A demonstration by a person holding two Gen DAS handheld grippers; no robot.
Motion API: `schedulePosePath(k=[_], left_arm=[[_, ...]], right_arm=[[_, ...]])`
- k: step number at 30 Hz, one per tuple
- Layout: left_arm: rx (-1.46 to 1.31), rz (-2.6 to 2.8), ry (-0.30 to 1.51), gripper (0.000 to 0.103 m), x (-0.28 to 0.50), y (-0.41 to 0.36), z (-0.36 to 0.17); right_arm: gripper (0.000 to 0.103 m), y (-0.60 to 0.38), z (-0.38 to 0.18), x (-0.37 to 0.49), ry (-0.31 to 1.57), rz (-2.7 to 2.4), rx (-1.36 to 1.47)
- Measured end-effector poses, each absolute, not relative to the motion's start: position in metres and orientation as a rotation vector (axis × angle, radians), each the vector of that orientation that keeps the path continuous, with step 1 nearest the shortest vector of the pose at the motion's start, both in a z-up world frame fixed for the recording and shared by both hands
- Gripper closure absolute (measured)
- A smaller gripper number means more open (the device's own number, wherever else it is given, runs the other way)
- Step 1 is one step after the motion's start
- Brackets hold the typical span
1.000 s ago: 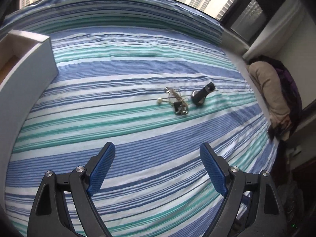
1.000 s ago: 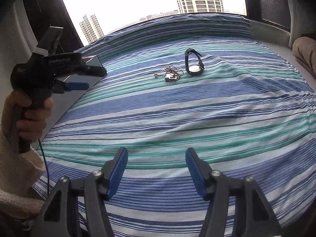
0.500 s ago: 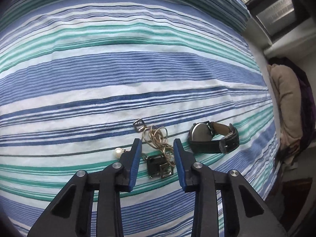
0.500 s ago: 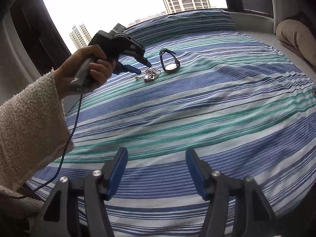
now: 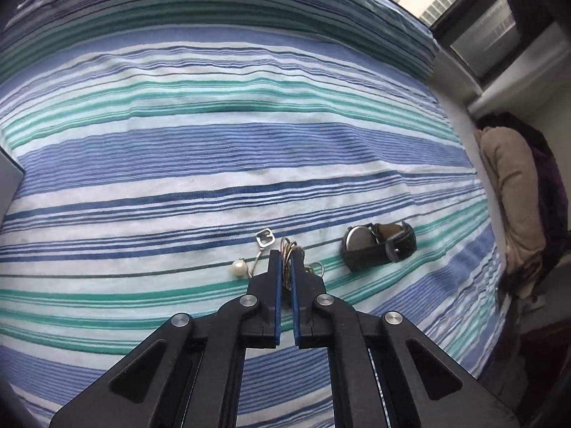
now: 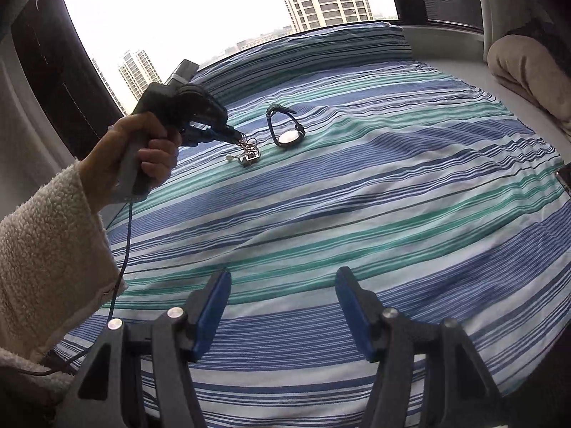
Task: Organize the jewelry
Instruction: 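Grasp the black wristwatch with the right tool while the left tool holds the keychain, then carry keychain and watch into the white box and open both tools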
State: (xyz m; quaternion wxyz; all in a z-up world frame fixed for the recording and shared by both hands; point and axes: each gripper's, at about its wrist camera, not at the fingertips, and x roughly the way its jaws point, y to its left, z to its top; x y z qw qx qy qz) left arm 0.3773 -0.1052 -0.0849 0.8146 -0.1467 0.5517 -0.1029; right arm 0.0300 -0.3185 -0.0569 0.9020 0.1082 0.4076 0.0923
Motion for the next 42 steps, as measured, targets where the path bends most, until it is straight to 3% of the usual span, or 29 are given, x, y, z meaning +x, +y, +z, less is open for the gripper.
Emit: schedulePosePath(k=[9, 19, 20, 21, 22, 24, 33, 42], left_arm=[[-0.367, -0.253, 1.1, 0.101, 0.283, -0.039, -0.027], [-0.417, -0.185, 1.07, 0.101, 0.215, 0.02, -0.022], [-0.422, -0.181, 1.065, 0.101, 0.211, 0.024, -0.021], [-0.427, -0.181, 1.062, 0.101, 0.207, 0.029, -0.02], [-0.435, -0.181, 1.058, 0.101, 0.204, 0.034, -0.018], [-0.449, -0.184, 1.05, 0.101, 0.197, 0.048, -0.014], [-0.481, -0.194, 1.001, 0.101, 0.161, 0.081, 0.011], [-0.514, -0.167, 0.887, 0.101, 0.117, 0.133, 0.079]], right_arm=[[0.041, -0.327, -0.042, 0.145, 0.96, 0.328, 0.472], [0.041, -0.279, -0.071, 0.29, 1.008, 0.165, 0.628], [0.043, -0.276, -0.078, 0.297, 1.019, 0.128, 0.628], [0.07, -0.273, -0.082, 0.303, 1.019, 0.1, 0.614], [0.089, -0.27, -0.084, 0.307, 1.009, 0.059, 0.576], [0.097, -0.264, -0.079, 0.307, 0.963, 0.0, 0.49], [0.098, -0.22, -0.014, 0.259, 0.924, 0.246, 0.253], [0.098, -0.124, 0.037, 0.2, 0.916, 0.572, 0.066]])
